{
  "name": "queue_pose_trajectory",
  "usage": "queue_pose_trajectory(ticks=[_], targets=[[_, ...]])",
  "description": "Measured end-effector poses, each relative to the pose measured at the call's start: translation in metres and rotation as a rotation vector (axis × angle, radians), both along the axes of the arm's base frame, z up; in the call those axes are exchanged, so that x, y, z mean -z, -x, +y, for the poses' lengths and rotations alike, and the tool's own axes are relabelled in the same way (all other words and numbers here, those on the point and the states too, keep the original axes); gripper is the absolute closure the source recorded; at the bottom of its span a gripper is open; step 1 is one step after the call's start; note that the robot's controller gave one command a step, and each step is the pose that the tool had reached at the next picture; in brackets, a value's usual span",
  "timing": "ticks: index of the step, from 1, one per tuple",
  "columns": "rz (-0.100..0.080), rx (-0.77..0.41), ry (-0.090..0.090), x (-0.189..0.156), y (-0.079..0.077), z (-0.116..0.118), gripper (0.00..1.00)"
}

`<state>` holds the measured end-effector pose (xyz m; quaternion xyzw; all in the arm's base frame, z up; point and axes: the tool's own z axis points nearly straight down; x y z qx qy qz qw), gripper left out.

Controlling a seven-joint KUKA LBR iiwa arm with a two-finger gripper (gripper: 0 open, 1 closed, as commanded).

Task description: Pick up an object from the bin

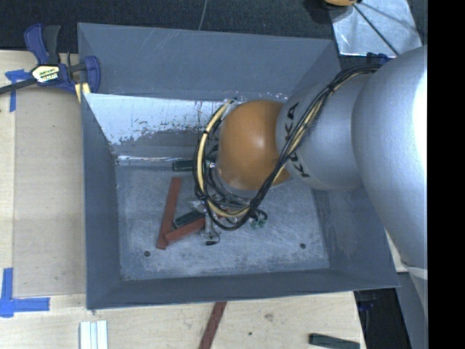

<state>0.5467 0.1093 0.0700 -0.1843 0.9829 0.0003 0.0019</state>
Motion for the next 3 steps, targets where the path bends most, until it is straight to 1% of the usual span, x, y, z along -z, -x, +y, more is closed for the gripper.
queue_pose_trajectory(ticks=[1, 2, 3], targets=[[0.000, 0.000, 0.000, 0.000, 0.000, 0.000, 1.00], [0.001, -0.120, 0.001, -0.116, -0.007, -0.028, 1.00], [0.001, -0.120, 0.001, -0.116, -0.007, -0.028, 1.00]])
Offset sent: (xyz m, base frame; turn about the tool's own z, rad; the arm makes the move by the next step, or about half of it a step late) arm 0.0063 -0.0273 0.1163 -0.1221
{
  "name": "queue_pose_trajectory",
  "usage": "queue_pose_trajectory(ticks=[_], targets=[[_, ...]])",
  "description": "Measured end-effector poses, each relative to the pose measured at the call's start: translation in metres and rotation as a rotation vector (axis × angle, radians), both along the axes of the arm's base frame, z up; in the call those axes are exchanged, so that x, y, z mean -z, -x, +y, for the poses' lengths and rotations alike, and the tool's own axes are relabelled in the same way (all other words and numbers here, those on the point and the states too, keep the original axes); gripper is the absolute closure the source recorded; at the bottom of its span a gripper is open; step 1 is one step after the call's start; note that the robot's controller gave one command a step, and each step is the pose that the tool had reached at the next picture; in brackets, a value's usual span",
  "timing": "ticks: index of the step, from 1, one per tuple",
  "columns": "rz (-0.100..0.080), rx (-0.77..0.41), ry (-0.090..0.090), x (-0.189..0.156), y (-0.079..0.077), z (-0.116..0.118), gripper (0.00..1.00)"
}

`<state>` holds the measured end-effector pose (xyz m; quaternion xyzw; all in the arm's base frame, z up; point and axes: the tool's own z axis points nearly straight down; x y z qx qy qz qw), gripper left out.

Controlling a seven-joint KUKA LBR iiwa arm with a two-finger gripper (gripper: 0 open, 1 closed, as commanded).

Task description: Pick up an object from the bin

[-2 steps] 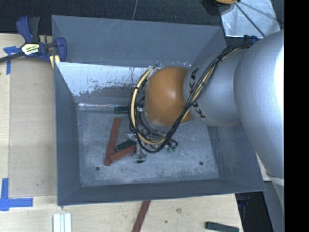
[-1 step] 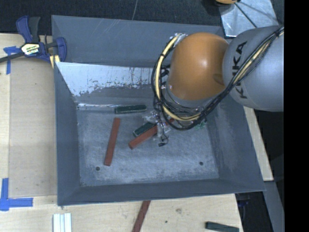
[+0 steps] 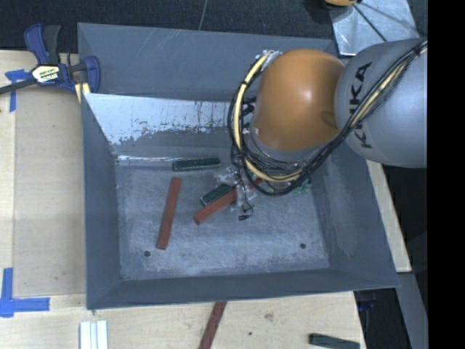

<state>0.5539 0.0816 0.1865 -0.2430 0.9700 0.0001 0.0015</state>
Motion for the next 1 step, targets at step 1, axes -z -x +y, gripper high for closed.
queue_pose_trajectory(ticks=[1], targets=[[0.000, 0.071, 0.000, -0.0740, 0.0041, -0.0060, 1.00]])
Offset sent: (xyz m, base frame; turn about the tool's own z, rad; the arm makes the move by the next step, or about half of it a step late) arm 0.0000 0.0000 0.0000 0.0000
